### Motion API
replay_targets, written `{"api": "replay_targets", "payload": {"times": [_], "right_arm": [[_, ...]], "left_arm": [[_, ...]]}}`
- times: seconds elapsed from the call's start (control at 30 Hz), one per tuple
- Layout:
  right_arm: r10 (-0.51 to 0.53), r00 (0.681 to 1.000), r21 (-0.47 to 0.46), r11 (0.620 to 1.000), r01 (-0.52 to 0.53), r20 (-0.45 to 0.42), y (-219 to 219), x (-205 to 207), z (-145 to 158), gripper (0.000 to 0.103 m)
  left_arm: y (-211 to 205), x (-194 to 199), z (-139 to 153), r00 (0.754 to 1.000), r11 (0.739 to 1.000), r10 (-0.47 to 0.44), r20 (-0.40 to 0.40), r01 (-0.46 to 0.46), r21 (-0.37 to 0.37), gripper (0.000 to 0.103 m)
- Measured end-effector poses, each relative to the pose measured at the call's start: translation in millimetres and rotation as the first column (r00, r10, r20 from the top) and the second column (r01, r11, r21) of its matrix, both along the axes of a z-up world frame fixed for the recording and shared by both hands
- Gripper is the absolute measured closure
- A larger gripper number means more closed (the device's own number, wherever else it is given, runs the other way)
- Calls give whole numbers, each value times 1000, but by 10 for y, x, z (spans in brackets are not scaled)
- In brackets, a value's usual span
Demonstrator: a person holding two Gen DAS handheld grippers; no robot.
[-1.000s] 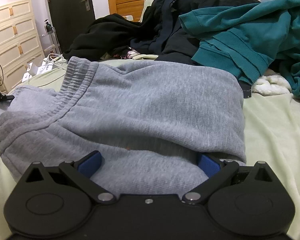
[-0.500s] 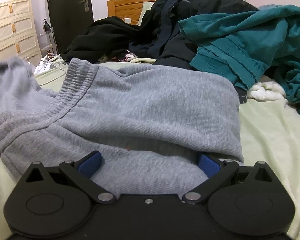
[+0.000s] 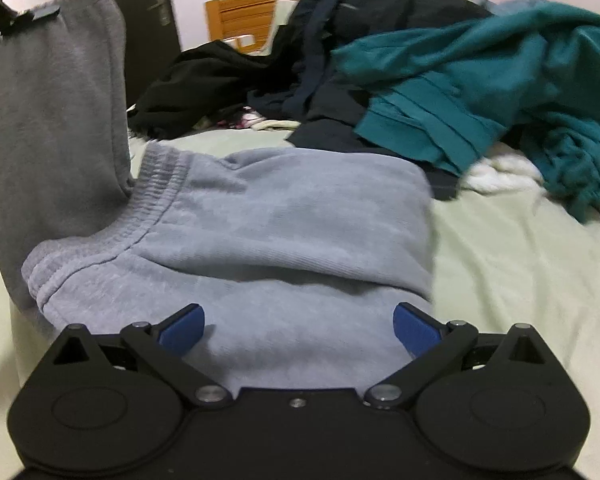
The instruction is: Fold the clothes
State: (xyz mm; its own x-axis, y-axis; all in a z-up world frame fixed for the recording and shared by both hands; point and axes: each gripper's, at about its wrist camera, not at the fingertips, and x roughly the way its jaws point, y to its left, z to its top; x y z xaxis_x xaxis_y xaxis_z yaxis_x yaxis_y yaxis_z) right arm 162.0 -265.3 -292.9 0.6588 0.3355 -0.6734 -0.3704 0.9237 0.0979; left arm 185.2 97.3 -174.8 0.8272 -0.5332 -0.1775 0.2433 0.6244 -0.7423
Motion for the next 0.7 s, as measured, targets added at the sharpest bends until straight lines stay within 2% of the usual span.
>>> {"api": "replay_targets", "payload": {"times": [0.23,0.37,0.47,0.6,0.67,0.7], "right_arm": [[-21,999,38,999,23,-31,-336,-80,-12,1],[-26,999,51,998,29,-45,-504,-121,-37,1],[-30,998,61,998,33,-55,-630,-152,-55,1],[-34,997,74,996,40,-69,-798,-193,-79,1],[-36,996,80,996,42,-76,-875,-211,-94,1],[-36,996,80,996,42,-78,-889,-215,-110,1]], "left_arm": [[-1065,172,-142,986,982,-159,-38,162,98,79],[-1637,207,-404,973,953,-219,-79,231,196,78],[-1962,234,-666,963,921,-236,-132,265,284,77],[-2183,144,-1166,951,892,-220,-219,287,349,76],[-2243,136,-1308,945,879,-217,-244,298,372,73],[-2270,129,-1345,944,873,-218,-249,302,382,64]]}}
